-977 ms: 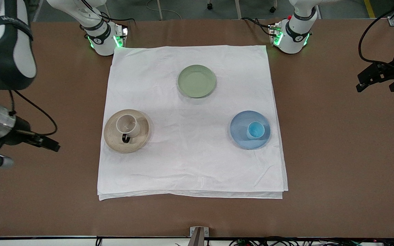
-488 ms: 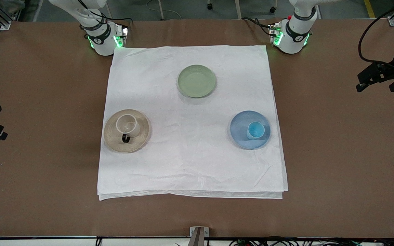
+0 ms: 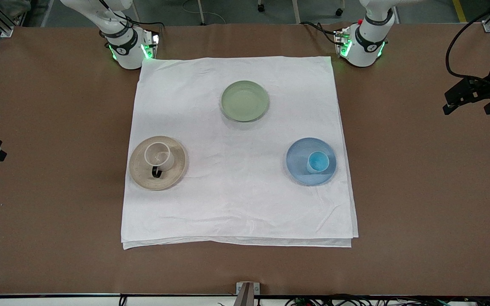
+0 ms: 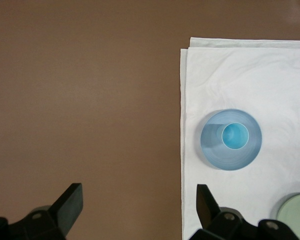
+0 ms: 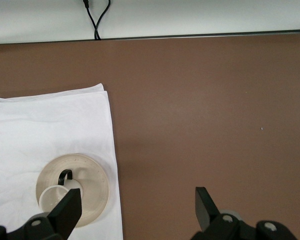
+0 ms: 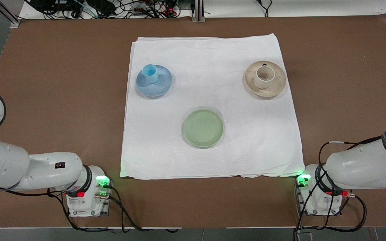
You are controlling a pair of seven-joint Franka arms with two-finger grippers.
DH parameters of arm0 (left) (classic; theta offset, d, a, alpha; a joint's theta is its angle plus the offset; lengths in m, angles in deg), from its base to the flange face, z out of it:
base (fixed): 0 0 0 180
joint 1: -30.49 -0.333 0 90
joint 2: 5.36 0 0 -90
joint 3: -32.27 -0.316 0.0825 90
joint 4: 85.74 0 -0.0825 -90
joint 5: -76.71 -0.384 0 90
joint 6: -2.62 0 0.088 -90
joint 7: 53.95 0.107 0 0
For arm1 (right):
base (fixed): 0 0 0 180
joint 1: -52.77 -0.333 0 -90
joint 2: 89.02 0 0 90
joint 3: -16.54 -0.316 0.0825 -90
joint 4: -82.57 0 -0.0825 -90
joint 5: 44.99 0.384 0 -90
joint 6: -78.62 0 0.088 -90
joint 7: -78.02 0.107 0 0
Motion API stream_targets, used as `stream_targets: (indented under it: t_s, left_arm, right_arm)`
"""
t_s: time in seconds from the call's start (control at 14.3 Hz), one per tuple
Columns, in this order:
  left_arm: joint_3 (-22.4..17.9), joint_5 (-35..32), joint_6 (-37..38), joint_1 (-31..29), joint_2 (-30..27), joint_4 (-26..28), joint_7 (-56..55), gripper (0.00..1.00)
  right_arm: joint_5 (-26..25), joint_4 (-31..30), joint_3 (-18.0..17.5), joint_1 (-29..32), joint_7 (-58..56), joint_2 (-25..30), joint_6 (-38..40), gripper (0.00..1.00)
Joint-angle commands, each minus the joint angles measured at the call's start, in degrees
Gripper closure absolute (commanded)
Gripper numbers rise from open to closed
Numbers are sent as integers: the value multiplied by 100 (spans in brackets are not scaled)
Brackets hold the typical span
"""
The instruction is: Place blue cup in blue plate and white mug in gray plate
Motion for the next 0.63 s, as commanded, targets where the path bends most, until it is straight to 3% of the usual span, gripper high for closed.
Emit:
stream_targets:
  t_s: [0.0,0.56]
  left_arm:
    - [8,107,-20,-15,-45,-22,-14,0]
    - [8,99,-11,-15,-45,-22,-14,0]
  right_arm:
    - [-5,-529,-10,-17,25,416,-45,0]
    - [-40,-1100,7,18,183,645,35,0]
